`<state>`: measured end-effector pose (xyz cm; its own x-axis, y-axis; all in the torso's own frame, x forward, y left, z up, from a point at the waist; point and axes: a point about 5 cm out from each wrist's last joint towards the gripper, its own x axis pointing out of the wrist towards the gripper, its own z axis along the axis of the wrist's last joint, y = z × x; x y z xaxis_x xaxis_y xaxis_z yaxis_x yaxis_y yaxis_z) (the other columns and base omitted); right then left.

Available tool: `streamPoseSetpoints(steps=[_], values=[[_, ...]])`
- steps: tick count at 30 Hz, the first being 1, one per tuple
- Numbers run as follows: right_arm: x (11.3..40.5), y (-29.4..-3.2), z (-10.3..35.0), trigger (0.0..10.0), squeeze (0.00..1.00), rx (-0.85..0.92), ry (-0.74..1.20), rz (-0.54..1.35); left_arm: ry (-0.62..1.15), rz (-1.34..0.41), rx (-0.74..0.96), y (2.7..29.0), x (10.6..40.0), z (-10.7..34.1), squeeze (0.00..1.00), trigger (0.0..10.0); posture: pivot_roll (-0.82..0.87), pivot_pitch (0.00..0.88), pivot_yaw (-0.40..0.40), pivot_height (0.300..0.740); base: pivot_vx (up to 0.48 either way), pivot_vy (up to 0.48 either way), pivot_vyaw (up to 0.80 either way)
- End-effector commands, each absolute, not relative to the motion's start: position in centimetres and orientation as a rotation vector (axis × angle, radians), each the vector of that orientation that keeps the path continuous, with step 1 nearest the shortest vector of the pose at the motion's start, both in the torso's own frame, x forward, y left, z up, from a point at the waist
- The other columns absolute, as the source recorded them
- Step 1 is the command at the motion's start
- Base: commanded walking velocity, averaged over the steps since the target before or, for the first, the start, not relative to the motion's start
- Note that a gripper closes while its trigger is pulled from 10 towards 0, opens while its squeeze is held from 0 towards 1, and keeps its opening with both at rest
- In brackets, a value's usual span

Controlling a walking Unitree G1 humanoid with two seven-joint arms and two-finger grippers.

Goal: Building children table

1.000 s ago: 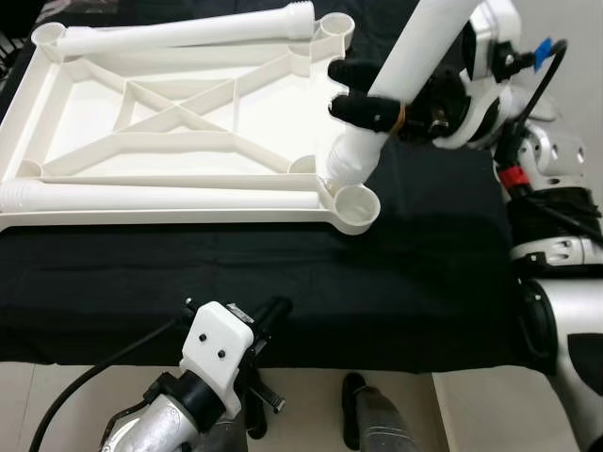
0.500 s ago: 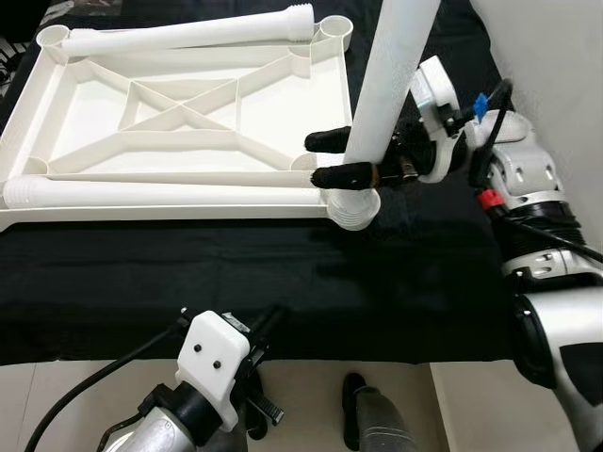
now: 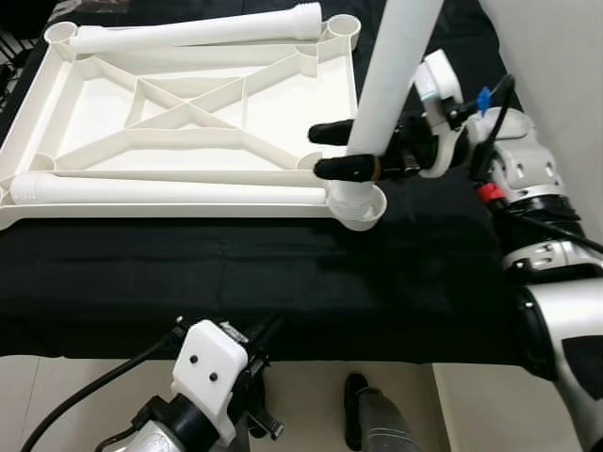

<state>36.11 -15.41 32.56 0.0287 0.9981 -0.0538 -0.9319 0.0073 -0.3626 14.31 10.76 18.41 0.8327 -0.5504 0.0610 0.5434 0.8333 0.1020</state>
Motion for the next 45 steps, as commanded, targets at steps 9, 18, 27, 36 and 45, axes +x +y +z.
streamPoseSetpoints(steps=[9,18,27,36,45], values=[[35.5,-16.3,32.8,10.0,0.0,-0.309,-0.252,1.558,-0.051,-0.596,0.079,10.8,13.9,18.2,0.0,10.0,0.12,0.399,0.021,0.74,0.0,0.0,0.0],[35.0,-15.9,32.3,10.0,0.0,-0.291,-0.257,1.606,-0.052,-0.594,0.084,10.9,13.9,18.4,0.0,10.0,0.13,0.401,0.024,0.74,0.0,0.0,0.0],[35.2,-15.4,31.0,10.0,0.0,-0.311,-0.249,1.602,-0.053,-0.597,0.088,10.9,14.0,18.5,0.0,10.0,0.13,0.4,0.032,0.74,0.0,0.0,0.0],[35.5,-16.5,31.1,10.0,0.0,-0.309,-0.259,1.549,-0.051,-0.595,0.092,11.0,14.0,18.5,0.0,10.0,0.14,0.423,0.038,0.74,0.0,0.0,0.0],[34.9,-18.3,31.4,10.0,0.0,-0.312,-0.248,1.518,-0.049,-0.601,0.093,11.4,14.2,18.5,0.0,10.0,0.12,0.424,0.046,0.74,0.0,0.0,0.0]])
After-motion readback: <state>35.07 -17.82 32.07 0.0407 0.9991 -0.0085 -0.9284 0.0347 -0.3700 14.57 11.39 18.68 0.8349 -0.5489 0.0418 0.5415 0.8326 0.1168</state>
